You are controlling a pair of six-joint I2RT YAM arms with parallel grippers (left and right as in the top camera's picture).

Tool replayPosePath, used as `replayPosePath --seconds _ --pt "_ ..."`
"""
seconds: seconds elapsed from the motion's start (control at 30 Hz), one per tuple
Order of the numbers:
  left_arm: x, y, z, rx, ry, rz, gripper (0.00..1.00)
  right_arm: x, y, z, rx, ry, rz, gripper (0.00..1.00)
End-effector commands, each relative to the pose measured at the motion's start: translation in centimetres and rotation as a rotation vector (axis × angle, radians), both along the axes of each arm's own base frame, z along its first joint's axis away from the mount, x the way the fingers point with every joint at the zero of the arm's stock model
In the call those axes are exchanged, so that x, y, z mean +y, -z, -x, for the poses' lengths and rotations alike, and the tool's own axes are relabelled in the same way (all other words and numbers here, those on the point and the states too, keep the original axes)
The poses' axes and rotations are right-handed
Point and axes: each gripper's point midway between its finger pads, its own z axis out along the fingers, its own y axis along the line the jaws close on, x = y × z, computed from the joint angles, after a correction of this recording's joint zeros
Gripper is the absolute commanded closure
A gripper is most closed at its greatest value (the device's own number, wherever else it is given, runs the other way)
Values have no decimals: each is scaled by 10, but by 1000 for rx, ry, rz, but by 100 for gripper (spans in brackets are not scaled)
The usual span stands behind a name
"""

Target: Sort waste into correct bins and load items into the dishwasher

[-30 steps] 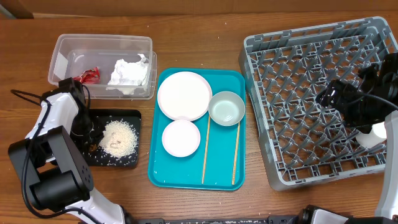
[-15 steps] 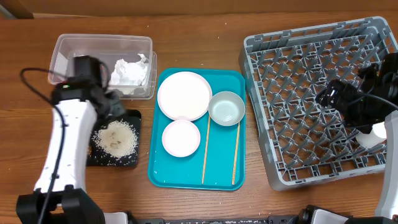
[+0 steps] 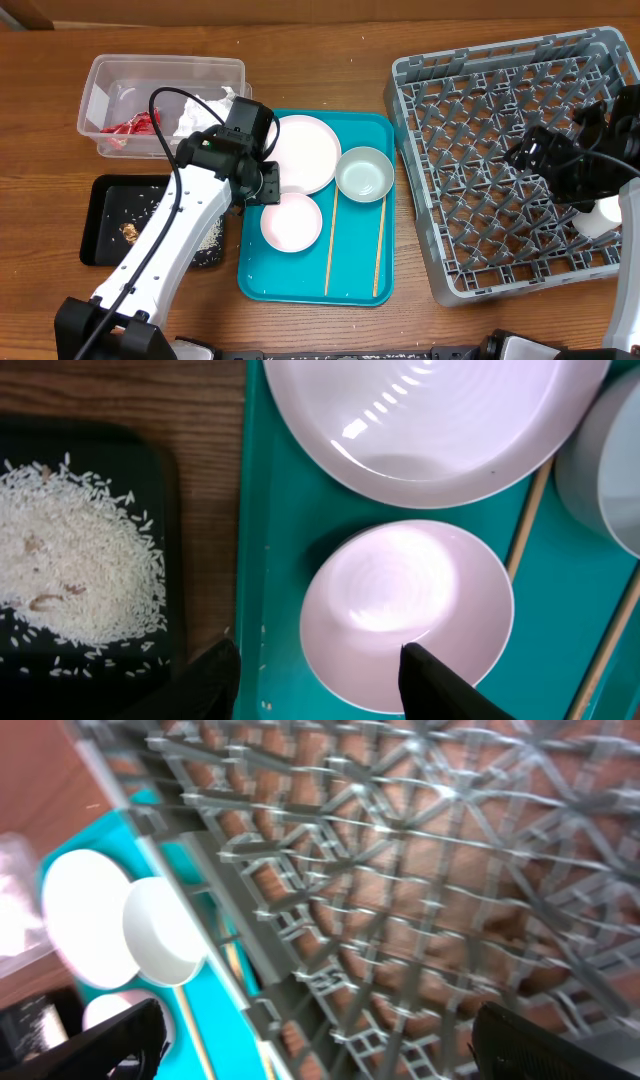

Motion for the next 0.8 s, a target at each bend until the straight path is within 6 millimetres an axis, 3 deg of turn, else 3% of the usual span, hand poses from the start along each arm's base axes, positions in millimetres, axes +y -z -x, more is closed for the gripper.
replayPosePath --seconds 0.0,0.2,0.37,0.5,0.77 --pt "4 -4 1 0 -45 -3 45 33 -18 -11 -100 -135 -88 0" --pt "16 -3 7 33 -88 -26 44 97 -23 -18 -152 -350 -80 3" --pt "39 -3 9 41 -226 -62 43 148 -15 -20 -157 -459 5 4" --pt "59 -3 9 56 -292 -65 42 175 5 -20 -93 -457 67 4" --pt "94 -2 15 94 -421 -62 36 216 72 -15 148 -358 74 5"
